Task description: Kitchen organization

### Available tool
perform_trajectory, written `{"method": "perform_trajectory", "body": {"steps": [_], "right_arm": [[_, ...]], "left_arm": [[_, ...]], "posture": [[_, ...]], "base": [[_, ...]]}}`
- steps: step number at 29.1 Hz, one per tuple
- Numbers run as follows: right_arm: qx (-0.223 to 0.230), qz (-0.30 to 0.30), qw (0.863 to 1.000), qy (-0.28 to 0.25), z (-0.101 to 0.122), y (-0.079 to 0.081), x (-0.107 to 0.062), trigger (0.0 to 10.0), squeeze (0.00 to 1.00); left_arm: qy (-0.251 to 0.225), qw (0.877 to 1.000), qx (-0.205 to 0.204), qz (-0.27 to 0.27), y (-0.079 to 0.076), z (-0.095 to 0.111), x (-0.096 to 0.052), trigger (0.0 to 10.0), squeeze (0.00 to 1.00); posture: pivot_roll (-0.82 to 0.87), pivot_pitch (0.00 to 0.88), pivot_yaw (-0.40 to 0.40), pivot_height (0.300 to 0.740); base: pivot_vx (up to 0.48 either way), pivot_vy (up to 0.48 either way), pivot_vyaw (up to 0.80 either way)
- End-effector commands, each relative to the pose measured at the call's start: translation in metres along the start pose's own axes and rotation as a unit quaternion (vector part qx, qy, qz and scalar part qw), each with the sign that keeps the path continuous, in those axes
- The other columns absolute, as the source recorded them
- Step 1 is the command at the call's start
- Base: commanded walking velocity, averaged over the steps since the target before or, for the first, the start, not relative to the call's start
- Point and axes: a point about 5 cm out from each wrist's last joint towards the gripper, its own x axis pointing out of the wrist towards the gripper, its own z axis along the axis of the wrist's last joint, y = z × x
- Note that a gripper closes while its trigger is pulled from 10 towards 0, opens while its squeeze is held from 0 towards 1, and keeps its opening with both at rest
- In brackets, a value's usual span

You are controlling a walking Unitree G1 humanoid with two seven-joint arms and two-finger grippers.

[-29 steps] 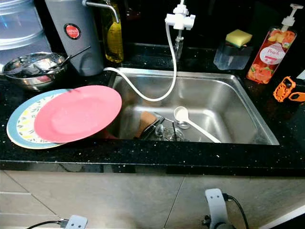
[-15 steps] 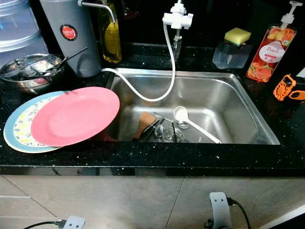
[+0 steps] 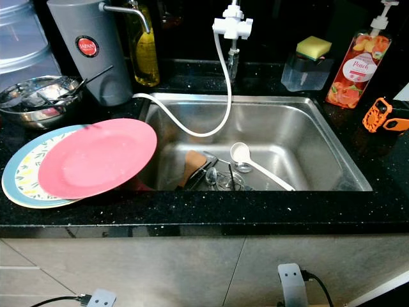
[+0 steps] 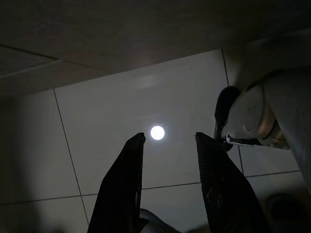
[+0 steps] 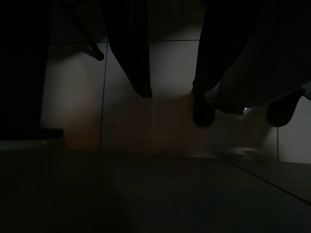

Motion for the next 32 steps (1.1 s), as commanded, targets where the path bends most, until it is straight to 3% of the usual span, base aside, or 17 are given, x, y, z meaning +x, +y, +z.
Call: {"method": "perform_trajectory", "body": {"steps": [1, 19, 26, 32], "right_arm": [[-0.001, -0.007, 1.000, 0.003, -0.0017, -0.0026, -0.0005, 10.0, 0.00], [-0.013, 0.002, 1.000, -0.002, 0.0002, -0.0002, -0.0001, 10.0, 0.00], [-0.040, 0.015, 0.999, -0.002, 0.0015, 0.0046, 0.0005, 10.0, 0.00], [-0.042, 0.013, 0.999, 0.001, 0.0003, 0.0037, 0.0003, 10.0, 0.00]], "left_arm": [[0.012, 1.000, 0.007, 0.002, 0.0031, -0.0036, -0.0007, 10.0, 0.00], [0.018, 1.000, 0.018, 0.002, 0.0011, -0.0041, -0.0003, 10.0, 0.00], [0.018, 0.999, 0.028, 0.001, 0.0016, -0.0031, 0.0000, 10.0, 0.00], [0.013, 1.000, 0.016, 0.005, 0.0025, -0.0017, 0.0003, 10.0, 0.00]], "posture": [[0.13, 0.000, -0.053, 0.740], [0.13, 0.000, -0.058, 0.740], [0.13, 0.000, -0.058, 0.740], [0.14, 0.000, -0.058, 0.740]], "base": [[0.000, 0.000, 0.00], [0.000, 0.000, 0.00], [0.000, 0.000, 0.00], [0.000, 0.000, 0.00]]}}
